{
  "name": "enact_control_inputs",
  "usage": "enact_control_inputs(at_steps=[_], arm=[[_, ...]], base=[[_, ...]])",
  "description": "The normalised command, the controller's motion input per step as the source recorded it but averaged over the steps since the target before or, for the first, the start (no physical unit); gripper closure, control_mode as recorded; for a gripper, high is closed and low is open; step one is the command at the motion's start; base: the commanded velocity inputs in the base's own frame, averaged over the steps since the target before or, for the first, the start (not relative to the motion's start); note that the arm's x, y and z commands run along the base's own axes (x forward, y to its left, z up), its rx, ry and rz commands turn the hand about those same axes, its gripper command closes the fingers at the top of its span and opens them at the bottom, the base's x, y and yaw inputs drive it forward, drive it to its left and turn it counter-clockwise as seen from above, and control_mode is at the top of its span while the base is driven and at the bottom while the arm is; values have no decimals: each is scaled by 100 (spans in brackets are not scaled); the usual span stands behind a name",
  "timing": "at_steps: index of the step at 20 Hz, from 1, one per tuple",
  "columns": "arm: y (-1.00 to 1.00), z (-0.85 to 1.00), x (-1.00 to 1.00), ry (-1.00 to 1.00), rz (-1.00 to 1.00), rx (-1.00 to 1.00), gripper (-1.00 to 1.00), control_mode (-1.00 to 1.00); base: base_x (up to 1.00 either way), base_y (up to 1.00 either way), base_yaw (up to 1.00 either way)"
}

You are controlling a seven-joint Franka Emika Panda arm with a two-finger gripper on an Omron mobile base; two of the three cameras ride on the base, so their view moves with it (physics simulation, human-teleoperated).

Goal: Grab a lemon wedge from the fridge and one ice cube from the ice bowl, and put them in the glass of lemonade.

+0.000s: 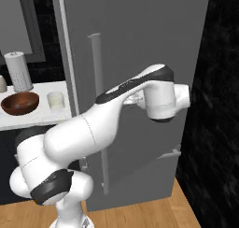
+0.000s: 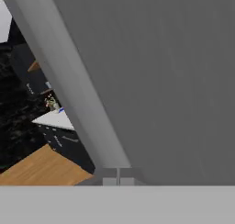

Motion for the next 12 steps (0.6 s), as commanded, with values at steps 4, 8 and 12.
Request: enact_control_inputs(at_steps=[4, 8, 12], arm=[[8, 37, -94, -18, 0, 1, 100, -100], [79, 68, -17, 2, -14, -19, 100, -100], [83, 49, -31, 1, -32, -25, 100, -100]], base=[[0, 0, 0], [0, 0, 0], [0, 0, 0]])
